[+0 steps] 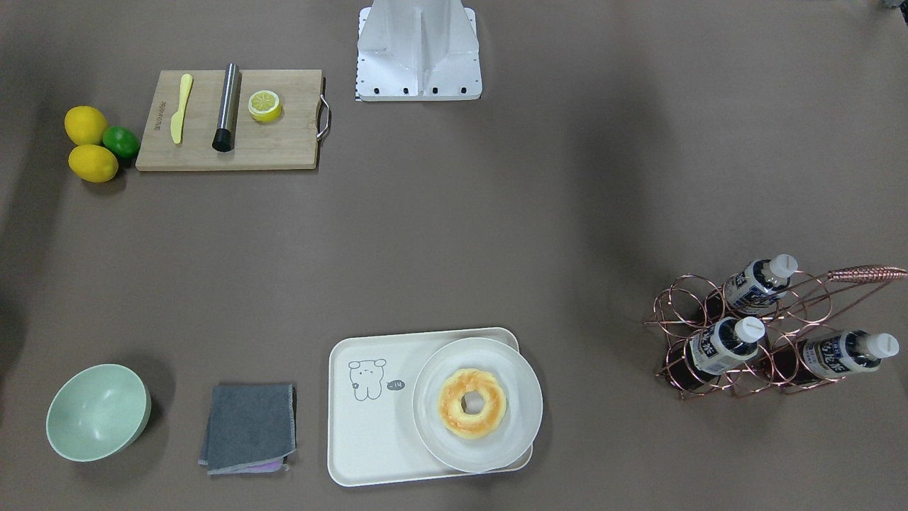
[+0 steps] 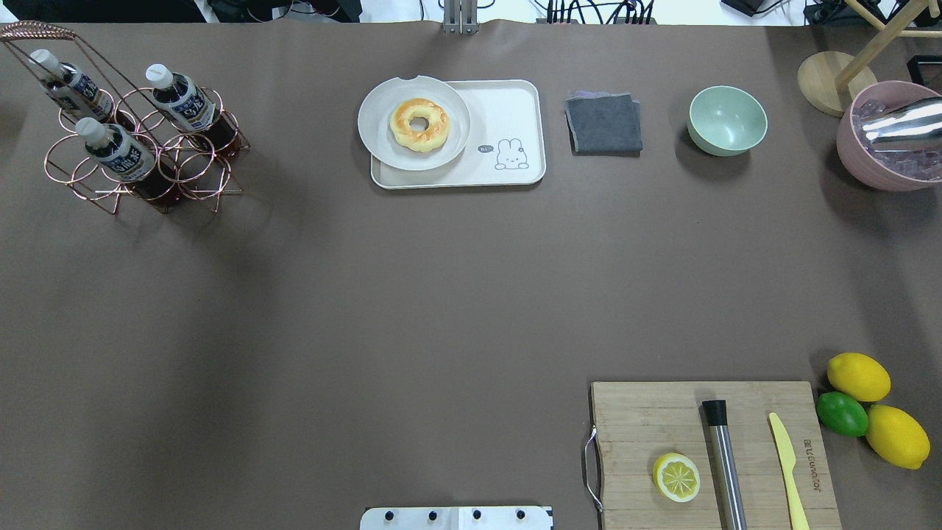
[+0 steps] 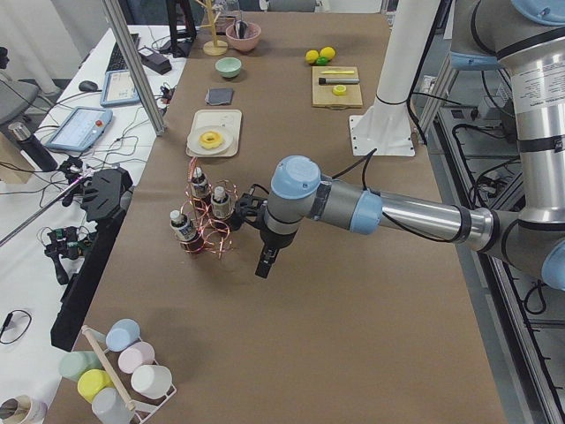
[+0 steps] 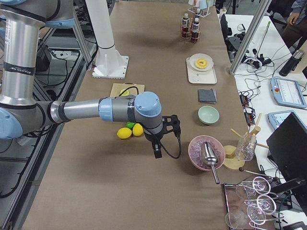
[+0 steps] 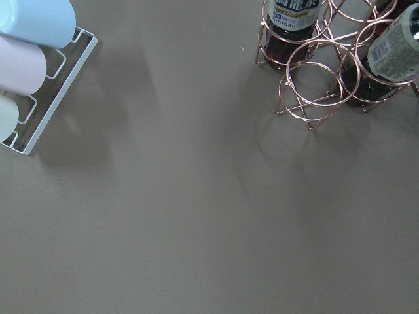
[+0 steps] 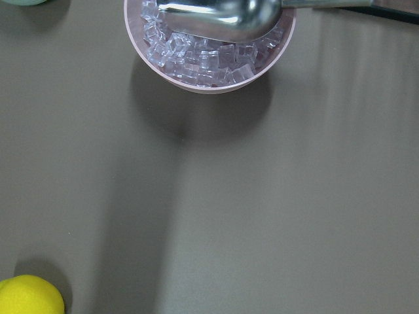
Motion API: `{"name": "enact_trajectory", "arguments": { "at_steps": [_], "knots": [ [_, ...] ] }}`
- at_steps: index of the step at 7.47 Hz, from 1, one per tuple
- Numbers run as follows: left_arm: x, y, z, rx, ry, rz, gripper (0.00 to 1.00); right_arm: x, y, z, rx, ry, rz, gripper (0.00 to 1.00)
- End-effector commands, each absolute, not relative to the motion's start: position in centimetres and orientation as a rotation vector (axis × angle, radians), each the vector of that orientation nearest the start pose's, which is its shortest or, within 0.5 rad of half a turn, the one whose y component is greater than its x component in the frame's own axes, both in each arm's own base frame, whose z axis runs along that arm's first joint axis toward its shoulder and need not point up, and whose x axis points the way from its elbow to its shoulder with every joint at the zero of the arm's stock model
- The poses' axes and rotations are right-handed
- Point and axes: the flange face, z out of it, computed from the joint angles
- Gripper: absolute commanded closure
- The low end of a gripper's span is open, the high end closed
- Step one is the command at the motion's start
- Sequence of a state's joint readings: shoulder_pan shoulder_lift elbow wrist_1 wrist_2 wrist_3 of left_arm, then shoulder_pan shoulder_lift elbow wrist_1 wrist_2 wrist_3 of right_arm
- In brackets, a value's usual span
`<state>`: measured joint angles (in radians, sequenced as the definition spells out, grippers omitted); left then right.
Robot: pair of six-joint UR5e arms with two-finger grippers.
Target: Place tea on tray
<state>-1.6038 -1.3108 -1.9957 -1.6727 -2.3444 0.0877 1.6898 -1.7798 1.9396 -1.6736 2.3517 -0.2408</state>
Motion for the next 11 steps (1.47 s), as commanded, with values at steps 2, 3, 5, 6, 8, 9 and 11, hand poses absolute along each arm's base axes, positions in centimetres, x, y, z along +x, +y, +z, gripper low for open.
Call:
{"name": "enact_trajectory", "arguments": {
  "at_steps": [2, 3, 5, 6, 8, 9, 11],
  "knots": [
    [-8.8, -38.0, 56.6, 0.324, 0.746, 0.139, 0.03, 11.0, -39.2, 58.2, 0.192, -0.761, -0.139, 0.0],
    [-8.8, -38.0, 56.8, 0.319, 0.748, 0.132, 0.02, 11.0, -39.2, 58.2, 0.192, -0.761, -0.139, 0.0],
    [-8.6, -38.1, 56.1, 0.346, 0.748, 0.144, 0.02, 11.0, -39.2, 58.6, 0.184, -0.764, -0.136, 0.0],
    [-8.5, -37.0, 56.7, 0.345, 0.753, 0.143, 0.03, 11.0, -39.2, 58.6, 0.184, -0.764, -0.136, 0.0],
    [-8.4, -36.9, 56.4, 0.346, 0.769, 0.132, 0.02, 11.0, -39.2, 59.1, 0.172, -0.766, -0.131, 0.0],
    [-8.4, -36.3, 56.4, 0.342, 0.771, 0.13, 0.02, 11.0, -39.2, 59.2, 0.17, -0.766, -0.129, 0.0],
    [-8.4, -36.2, 55.9, 0.383, 0.77, 0.145, 0.03, 11.0, -39.6, 58.7, 0.182, -0.764, -0.133, 0.0]
  ]
}}
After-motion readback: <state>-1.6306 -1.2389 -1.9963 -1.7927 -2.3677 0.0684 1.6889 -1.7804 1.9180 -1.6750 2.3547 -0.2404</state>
